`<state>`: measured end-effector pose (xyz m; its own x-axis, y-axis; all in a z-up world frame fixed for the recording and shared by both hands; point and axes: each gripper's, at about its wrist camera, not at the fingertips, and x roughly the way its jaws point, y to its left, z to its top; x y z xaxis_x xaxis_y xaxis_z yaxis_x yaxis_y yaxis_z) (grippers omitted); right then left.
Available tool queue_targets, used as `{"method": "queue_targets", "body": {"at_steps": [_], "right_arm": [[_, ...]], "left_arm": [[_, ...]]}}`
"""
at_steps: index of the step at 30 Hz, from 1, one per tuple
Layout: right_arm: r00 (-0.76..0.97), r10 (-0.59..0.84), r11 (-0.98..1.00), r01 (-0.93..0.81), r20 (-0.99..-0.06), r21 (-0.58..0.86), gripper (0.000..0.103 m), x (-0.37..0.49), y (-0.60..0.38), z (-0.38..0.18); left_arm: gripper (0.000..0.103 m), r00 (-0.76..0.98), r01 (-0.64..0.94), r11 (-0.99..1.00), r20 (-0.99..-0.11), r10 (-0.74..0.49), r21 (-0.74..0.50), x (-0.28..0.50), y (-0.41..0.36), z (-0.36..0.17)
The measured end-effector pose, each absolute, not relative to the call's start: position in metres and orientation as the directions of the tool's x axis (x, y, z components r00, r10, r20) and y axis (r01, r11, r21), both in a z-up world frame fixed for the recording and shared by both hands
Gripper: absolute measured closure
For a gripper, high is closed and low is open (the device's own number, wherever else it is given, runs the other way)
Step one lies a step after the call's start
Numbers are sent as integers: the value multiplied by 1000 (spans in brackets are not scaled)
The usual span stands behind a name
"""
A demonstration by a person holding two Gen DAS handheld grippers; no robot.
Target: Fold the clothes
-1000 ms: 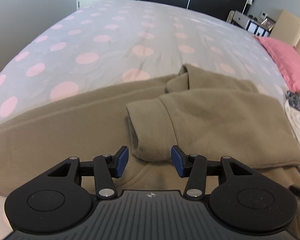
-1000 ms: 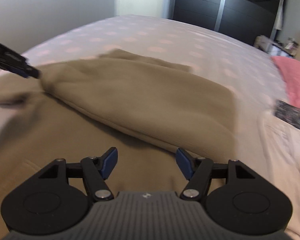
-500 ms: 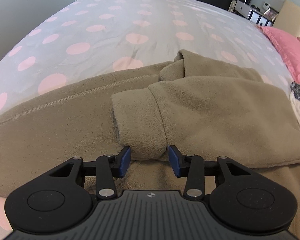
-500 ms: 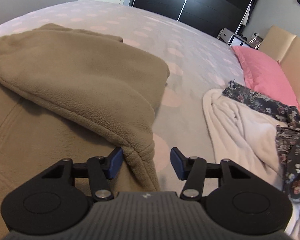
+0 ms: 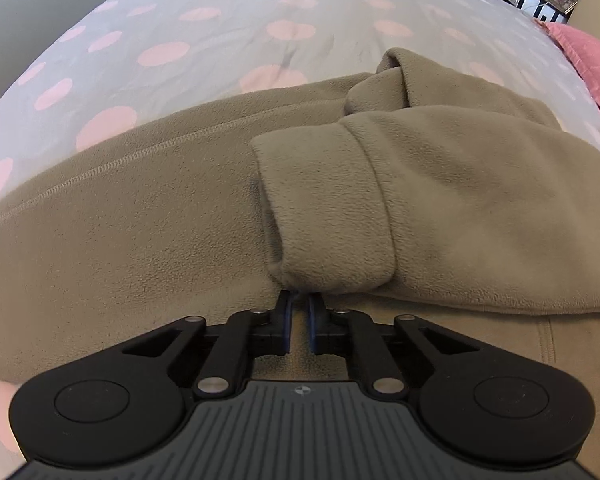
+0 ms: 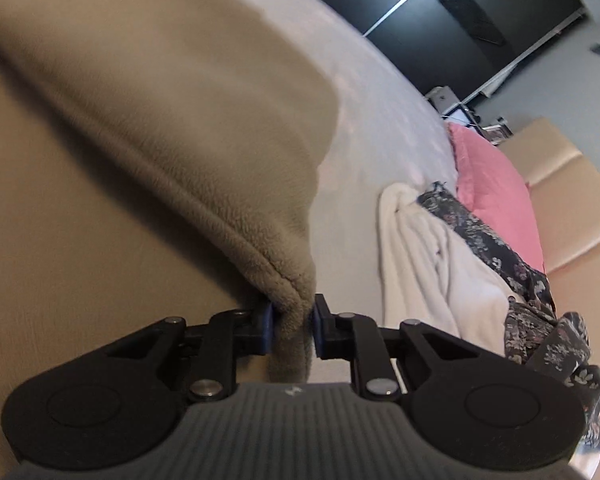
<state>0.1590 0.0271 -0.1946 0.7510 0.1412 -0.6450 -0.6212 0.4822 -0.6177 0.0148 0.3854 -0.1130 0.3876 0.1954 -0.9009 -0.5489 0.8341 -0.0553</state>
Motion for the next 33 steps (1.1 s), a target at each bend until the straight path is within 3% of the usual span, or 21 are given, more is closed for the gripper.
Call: {"method": "queue_targets", "body": {"at_steps": [11, 17, 19, 21, 27, 33], "right_arm": [[667, 143, 660, -615, -731, -432, 75, 163, 4, -149], [671, 254, 765, -580, -696, -280, 73, 145, -1, -102], [668, 298, 784, -578, -682, -225, 73, 141, 0, -86], [670, 330, 789, -583, -665, -195, 71, 135, 2, -72], [661, 405, 785, -606, -632, -132, 66, 118, 14, -43], [639, 409, 802, -592, -652, -76, 65, 109, 23, -37]], "left_arm": [[95, 413, -544, 839, -880, 235, -31, -7, 390, -90], [81, 504, -550, 830, -830, 239, -95, -40, 399, -55], [63, 526, -561, 821, -812, 254, -106, -55, 405, -42], [51, 548, -582, 803, -790, 274, -126, -72, 416, -27], [51, 539, -692, 710, -748, 387, -130, -135, 467, 0], [51, 476, -830, 534, -701, 531, -159, -195, 522, -8]]}}
